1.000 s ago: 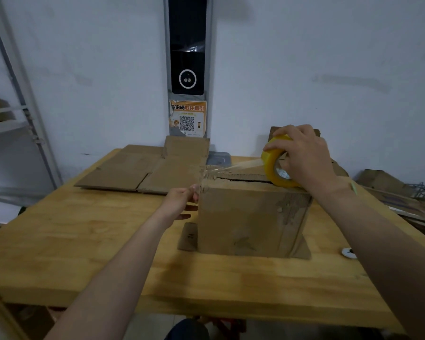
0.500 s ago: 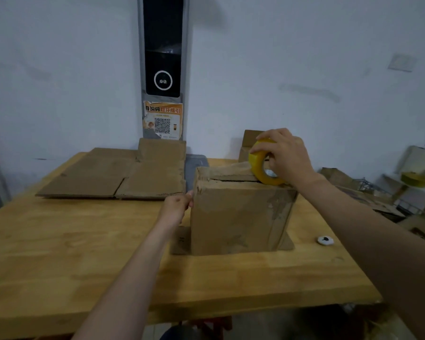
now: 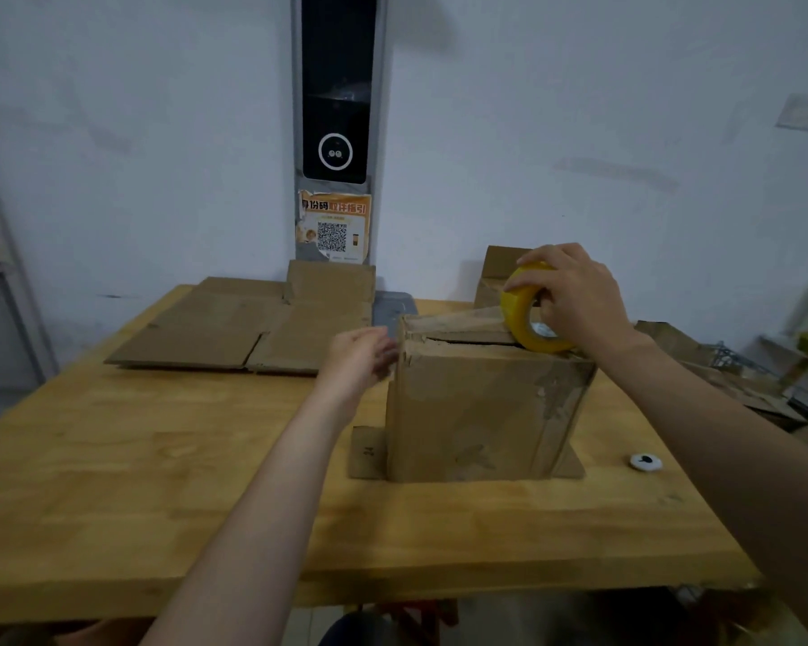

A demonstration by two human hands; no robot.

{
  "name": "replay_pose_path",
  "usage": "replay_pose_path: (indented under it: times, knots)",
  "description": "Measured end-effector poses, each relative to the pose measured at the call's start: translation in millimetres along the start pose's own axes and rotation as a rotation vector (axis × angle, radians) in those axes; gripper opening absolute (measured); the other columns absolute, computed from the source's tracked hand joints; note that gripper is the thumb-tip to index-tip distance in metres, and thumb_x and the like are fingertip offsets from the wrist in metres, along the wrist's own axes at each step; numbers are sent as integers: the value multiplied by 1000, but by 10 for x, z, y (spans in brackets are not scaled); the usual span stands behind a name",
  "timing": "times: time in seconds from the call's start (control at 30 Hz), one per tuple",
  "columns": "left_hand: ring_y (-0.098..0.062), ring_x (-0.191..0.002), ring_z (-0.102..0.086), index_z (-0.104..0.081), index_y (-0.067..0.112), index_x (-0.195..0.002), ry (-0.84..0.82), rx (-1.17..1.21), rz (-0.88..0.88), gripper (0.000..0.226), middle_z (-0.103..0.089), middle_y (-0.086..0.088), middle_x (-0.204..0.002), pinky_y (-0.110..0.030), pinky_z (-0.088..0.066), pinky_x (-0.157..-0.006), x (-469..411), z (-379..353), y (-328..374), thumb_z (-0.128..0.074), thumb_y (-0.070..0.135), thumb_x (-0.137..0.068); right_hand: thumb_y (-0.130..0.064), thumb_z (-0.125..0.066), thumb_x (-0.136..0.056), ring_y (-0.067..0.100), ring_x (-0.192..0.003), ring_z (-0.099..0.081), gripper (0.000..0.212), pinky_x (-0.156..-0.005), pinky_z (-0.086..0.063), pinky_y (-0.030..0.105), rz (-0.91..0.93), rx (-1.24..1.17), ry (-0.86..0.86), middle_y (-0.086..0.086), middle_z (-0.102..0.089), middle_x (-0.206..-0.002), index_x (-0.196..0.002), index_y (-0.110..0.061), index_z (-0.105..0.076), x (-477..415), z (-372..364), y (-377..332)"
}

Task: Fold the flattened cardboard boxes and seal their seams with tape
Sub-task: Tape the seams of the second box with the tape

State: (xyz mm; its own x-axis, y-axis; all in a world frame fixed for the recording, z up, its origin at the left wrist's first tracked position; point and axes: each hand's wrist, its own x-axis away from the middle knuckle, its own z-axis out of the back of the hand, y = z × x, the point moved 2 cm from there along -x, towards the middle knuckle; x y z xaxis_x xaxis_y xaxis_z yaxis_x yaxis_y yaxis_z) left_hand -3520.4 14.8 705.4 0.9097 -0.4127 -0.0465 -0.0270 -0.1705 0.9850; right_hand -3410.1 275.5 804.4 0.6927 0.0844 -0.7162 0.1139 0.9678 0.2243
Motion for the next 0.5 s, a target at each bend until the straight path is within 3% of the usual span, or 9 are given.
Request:
replay_pose_path:
  times: [0.1,0.17,0.3,0.4,0.5]
  knots:
    - [-29,-114,-65,-71,17,-117,-129,-236,33,46,-71,1,-117,-49,-48,-108,57,-160,-63,-53,55,-100,0,-69,-84,35,-113,-56,37,-74,-53,48,-19,-10,1,3,-67,-123,-102,-31,-79,-7,17,-7]
    - [-22,-121,-58,-64,18,-130,-150,-380,36,58,-65,2,-123,-47,-43,-112,124,-225,-63,-46,64,-100,0,-70,-83,35,-112,-56,38,-72,-53,47,-26,-23,3,3,-67,-123,-101,-32,-79,-9,12,-4]
    - [-28,-143,-42,-40,19,-156,-223,-538,87,86,-44,-5,-157,-49,-35,-118,119,-273,-56,-35,78,-95,-2,-71,-83,36,-113,-55,38,-73,-52,48,-24,-15,-10,3,-67,-124,-103,-33,-79,-2,-2,-9]
    - [-32,-146,-38,-32,15,-159,-190,-593,152,99,-37,-7,-162,-52,-35,-119,177,-292,-22,-37,85,-89,-6,-72,-83,33,-118,-51,39,-79,-49,49,-69,-15,-61,-2,-64,-129,-105,-38,-76,-27,32,-36]
    - [-31,-149,-33,-29,16,-160,-191,-623,119,89,-32,-6,-165,-46,-30,-120,248,-334,43,-37,76,-95,-5,-71,-84,30,-121,-48,44,-83,-47,48,-86,-22,-99,-6,-60,-130,-105,-44,-73,-50,71,-71]
